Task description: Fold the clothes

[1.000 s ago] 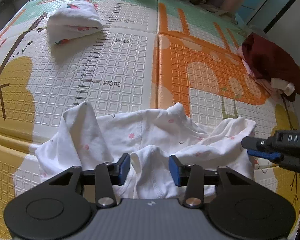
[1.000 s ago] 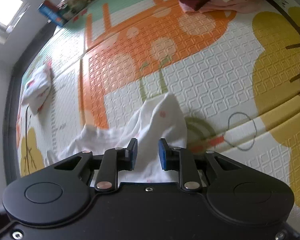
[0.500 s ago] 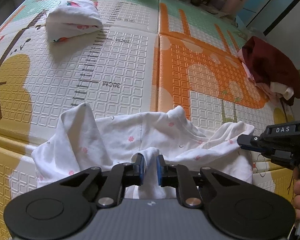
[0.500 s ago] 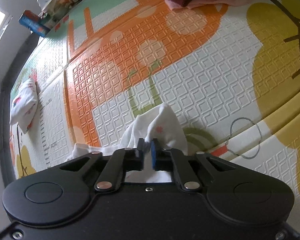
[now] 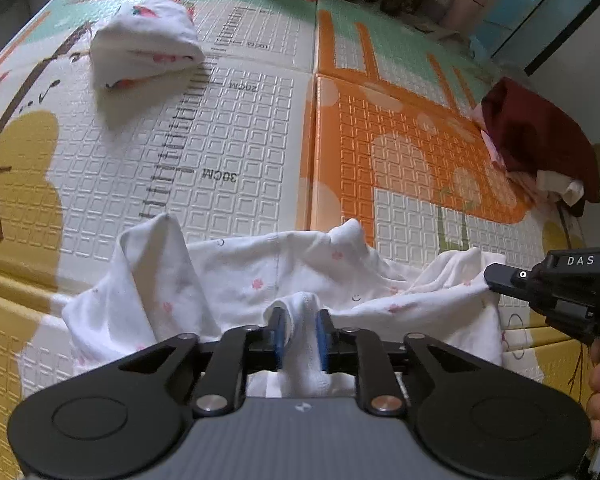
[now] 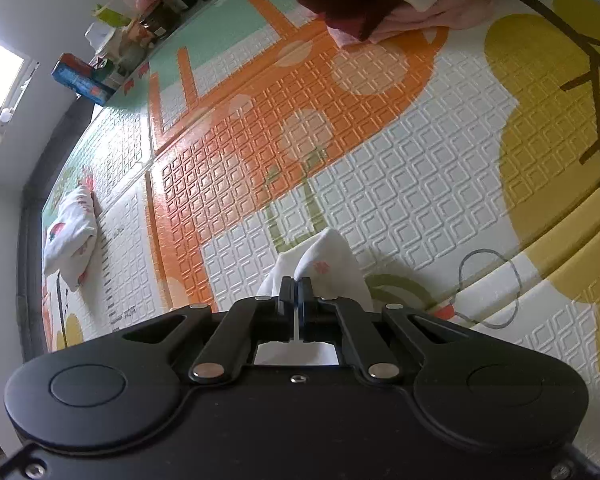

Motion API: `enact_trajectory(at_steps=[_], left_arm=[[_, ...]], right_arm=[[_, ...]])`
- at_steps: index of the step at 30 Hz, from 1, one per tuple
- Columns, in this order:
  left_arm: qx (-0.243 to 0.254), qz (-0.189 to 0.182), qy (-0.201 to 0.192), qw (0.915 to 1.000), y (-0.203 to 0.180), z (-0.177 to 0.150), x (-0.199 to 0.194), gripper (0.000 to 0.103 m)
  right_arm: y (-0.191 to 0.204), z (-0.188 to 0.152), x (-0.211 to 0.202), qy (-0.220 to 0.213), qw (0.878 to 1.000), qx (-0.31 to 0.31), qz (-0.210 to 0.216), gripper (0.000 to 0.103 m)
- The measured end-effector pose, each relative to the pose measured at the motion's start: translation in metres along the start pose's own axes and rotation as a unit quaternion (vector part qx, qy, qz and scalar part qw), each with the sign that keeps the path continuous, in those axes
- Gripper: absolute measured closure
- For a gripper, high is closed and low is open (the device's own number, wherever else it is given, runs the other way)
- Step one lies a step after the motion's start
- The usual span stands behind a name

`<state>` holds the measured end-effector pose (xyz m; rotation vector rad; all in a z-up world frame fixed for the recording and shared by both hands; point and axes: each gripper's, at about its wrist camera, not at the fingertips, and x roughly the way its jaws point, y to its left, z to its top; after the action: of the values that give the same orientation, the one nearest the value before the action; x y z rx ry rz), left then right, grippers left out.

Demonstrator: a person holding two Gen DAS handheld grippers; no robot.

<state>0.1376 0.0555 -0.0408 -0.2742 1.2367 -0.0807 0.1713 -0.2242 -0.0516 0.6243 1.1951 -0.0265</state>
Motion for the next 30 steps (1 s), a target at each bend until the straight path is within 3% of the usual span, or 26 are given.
enact_trajectory(at_steps=[3,6,9,14,24,30], left_arm=[[0.000,0.005,0.010,0.9999,-0.002,0.000,0.007,0.065],[-0.001,0.002,0.014,0.9999,-0.003,-0.001,0.010,0.070],[-0.001,-0.001,0.012,0.9999,-0.003,-0.001,0.010,0.087],[-0.004,-0.009,0.005,0.9999,-0.002,0.000,0.007,0.100],[-0.009,-0.007,-0.037,0.9993,0.002,0.008,-0.019,0.101],[-0.018,0.007,-0.013,0.9997,0.008,0.014,-0.002,0.101]], right_arm=[[0.000,0.000,0.001,0.003,1.000,0.000,-0.001,0.102],[0.001,0.000,0.002,0.006,1.000,-0.003,0.000,0.102],[0.001,0.000,0.004,0.010,1.000,-0.002,-0.002,0.100],[0.002,-0.001,0.006,0.009,1.000,-0.001,-0.011,0.102],[0.004,-0.001,-0.012,-0.017,1.000,-0.003,0.006,0.103],[0.006,-0.001,-0.004,-0.010,1.000,-0.006,0.001,0.103]])
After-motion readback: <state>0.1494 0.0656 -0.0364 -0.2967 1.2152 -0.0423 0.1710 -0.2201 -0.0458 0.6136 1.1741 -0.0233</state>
